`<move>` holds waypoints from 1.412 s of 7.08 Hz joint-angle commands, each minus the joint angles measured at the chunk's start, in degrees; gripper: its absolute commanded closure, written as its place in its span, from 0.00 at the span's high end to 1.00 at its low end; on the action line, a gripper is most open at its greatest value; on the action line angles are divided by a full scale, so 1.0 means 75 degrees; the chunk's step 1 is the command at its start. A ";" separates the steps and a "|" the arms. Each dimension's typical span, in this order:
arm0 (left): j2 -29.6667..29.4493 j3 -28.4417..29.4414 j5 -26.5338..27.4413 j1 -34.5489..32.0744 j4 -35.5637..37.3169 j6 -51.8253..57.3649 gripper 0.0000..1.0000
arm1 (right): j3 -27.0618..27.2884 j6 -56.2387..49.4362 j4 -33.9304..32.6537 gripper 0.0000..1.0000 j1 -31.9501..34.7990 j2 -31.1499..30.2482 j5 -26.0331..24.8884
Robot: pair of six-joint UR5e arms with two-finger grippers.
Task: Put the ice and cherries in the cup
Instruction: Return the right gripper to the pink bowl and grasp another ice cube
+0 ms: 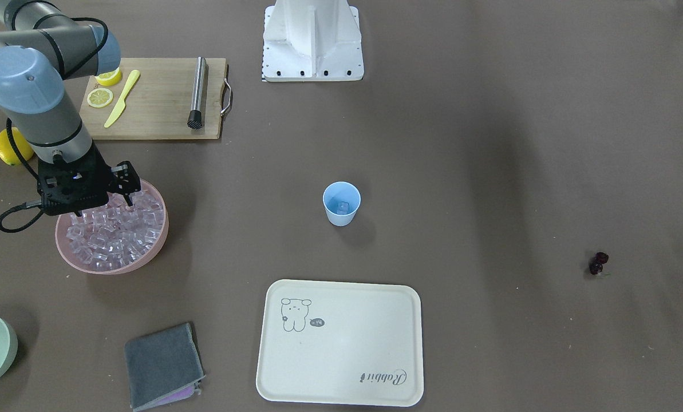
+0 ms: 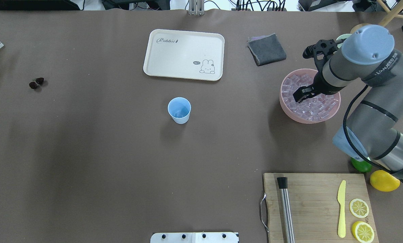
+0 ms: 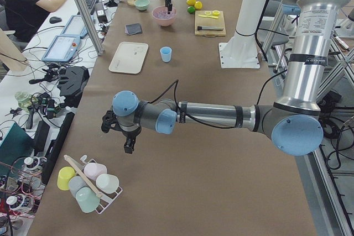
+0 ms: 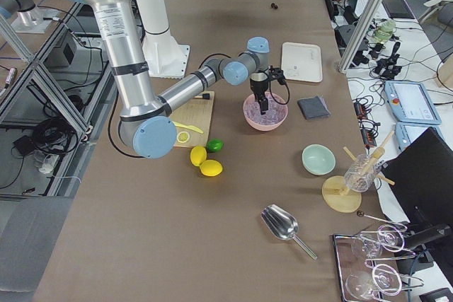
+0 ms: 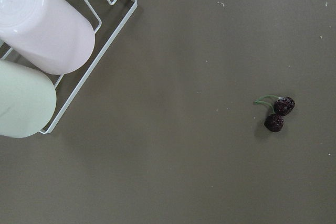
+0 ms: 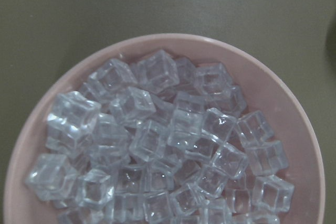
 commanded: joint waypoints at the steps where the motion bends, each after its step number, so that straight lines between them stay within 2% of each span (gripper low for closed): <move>1: -0.0021 -0.0026 -0.0004 0.0001 -0.0007 0.0000 0.98 | -0.0351 -0.0074 0.0039 0.87 -0.0175 0.0022 -0.0307; 4: -0.0056 -0.0050 -0.0004 0.0001 -0.0007 0.0000 0.98 | -0.0585 -0.0027 0.0039 0.82 -0.0491 0.0057 -0.0564; 5: -0.0068 -0.0038 -0.0004 0.0001 -0.0007 0.0000 0.98 | -0.0586 -0.0016 0.0027 0.70 -0.0503 0.0115 -0.0565; 6: -0.0068 -0.0038 -0.0004 0.0001 -0.0007 0.0000 0.98 | -0.0620 -0.0062 0.0027 0.48 -0.0515 0.0139 -0.0565; 7: -0.0056 -0.0026 -0.0004 0.0001 -0.0007 0.0000 0.98 | -0.0621 -0.0086 0.0027 0.39 -0.0515 0.0151 -0.0565; 10: -0.0068 0.0009 -0.0004 0.0001 -0.0007 0.0000 0.98 | -0.0539 -0.0121 -0.0194 0.34 -0.0364 0.0244 -0.0460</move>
